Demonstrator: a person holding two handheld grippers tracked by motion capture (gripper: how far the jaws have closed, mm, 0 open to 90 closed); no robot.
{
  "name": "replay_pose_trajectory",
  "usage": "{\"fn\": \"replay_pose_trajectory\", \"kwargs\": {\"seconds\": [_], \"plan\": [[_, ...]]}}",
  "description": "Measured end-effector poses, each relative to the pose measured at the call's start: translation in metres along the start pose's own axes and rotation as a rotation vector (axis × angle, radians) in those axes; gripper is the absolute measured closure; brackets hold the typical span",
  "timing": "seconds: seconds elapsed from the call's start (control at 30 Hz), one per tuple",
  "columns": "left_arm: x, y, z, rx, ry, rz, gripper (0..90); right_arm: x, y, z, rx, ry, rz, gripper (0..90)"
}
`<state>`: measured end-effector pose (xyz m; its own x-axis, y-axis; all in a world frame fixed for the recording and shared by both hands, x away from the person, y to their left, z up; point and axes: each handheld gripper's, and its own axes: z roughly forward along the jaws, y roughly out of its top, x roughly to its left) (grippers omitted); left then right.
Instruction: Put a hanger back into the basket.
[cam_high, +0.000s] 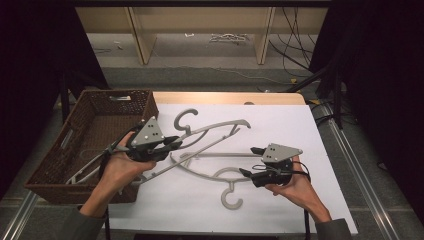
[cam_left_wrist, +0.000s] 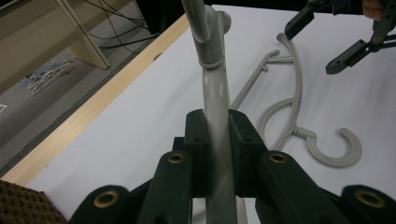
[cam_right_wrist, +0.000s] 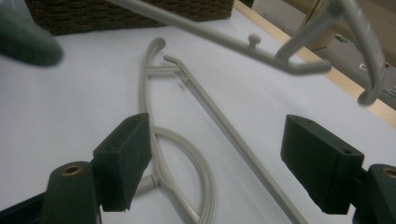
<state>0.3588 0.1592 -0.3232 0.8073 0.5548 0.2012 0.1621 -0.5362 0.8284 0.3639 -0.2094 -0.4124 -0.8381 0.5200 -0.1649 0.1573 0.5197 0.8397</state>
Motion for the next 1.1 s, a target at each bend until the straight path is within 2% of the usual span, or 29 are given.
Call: {"fn": "replay_pose_trajectory", "kwargs": {"seconds": [0.07, 0.2, 0.47, 0.6, 0.83, 1.1], "plan": [[0.003, 0.002, -0.008, -0.007, 0.020, 0.013, 79.5, 0.001, -0.001, 0.000, 0.009, 0.002, -0.006, 25.5], [0.013, 0.004, -0.025, -0.035, 0.071, 0.002, 79.6, 0.002, -0.002, 0.001, 0.005, 0.006, -0.007, 25.6], [0.039, -0.007, -0.049, -0.066, 0.152, -0.058, 79.6, 0.002, -0.005, 0.001, 0.009, 0.000, -0.008, 25.7], [0.053, -0.015, -0.060, -0.069, 0.205, -0.082, 79.6, 0.004, -0.006, 0.002, 0.015, 0.006, -0.003, 25.7], [0.076, -0.031, -0.074, -0.088, 0.254, -0.130, 79.6, 0.004, -0.008, 0.004, 0.023, 0.006, -0.008, 25.7], [0.102, -0.054, -0.098, -0.052, 0.385, -0.195, 79.6, 0.005, -0.009, 0.005, 0.025, 0.011, -0.011, 25.6]]}}
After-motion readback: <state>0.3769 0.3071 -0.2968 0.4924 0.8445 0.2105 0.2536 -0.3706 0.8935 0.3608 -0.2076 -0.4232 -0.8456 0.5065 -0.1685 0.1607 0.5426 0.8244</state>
